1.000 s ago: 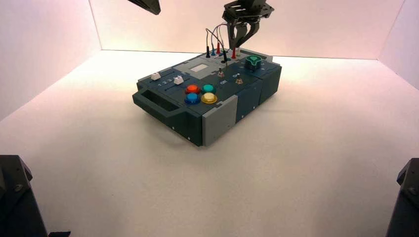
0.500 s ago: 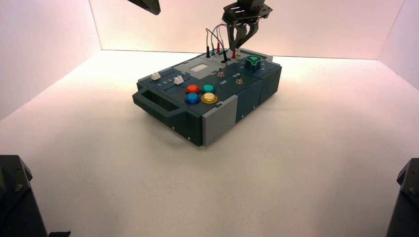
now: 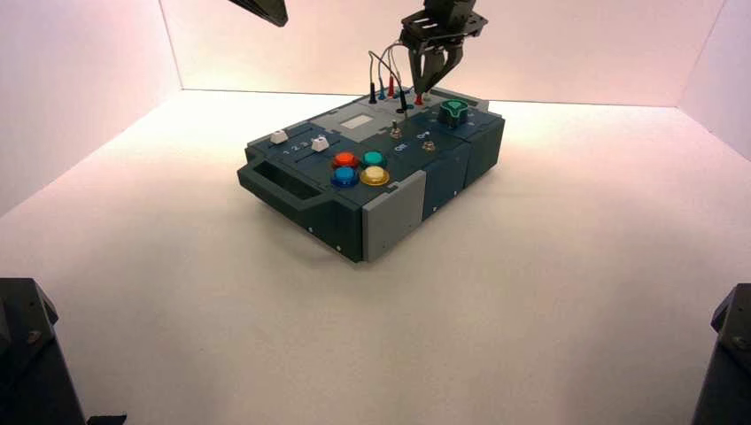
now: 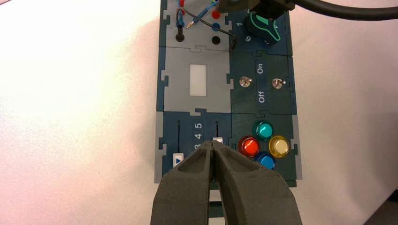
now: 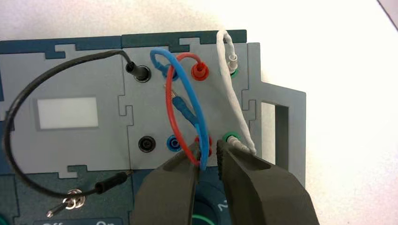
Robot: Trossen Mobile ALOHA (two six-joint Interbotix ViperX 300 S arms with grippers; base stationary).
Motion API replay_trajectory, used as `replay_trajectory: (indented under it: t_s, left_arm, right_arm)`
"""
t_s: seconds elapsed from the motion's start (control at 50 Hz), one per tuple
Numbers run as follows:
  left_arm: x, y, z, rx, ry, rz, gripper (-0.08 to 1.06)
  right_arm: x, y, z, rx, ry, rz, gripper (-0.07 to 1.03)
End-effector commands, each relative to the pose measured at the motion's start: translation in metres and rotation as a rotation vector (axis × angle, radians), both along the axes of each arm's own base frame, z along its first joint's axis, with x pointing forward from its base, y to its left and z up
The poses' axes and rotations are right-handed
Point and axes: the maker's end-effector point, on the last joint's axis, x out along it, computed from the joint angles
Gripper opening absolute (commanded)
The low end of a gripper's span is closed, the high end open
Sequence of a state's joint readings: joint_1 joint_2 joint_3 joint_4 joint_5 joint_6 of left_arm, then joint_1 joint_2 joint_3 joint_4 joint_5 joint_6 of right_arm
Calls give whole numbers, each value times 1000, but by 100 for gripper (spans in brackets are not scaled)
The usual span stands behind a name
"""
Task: Pull the red wire.
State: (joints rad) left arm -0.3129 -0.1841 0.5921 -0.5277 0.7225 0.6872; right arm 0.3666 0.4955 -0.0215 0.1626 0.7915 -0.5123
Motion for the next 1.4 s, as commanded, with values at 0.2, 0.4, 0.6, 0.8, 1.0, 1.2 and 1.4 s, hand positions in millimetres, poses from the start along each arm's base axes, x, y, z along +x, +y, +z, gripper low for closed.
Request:
replay_trajectory:
  t_s: [0.2,0.4,0.6,0.8,1.0,1.2,1.4]
  left_arm:
    - [7,-1,15,-13,-44,1,-3]
    - [7,-1,15,-12,-41,1,-3]
    - [6,-1,16,-13,-41,-1,-3]
    - [6,-1,16,-13,-40,-2,-3]
    - [5,-1,15,-12,-37,-3,-3]
    - [5,-1,16,-13,-37,-4,-3]
    - [6,-1,15,-12,-38,-3,-3]
  right_arm:
    - [10,6,23,19,-49,5,5]
    - [12,7,45,23,-60,16,-2]
    - [14,9,67,28,-61,22,-2]
    - [4,8,75,7,13,40,-2]
    - [-12,4,74,-14,90,56,-1]
    - [-21,0,71,-21,120,56,21]
    - [-26,-1,86,-10,101,44,35]
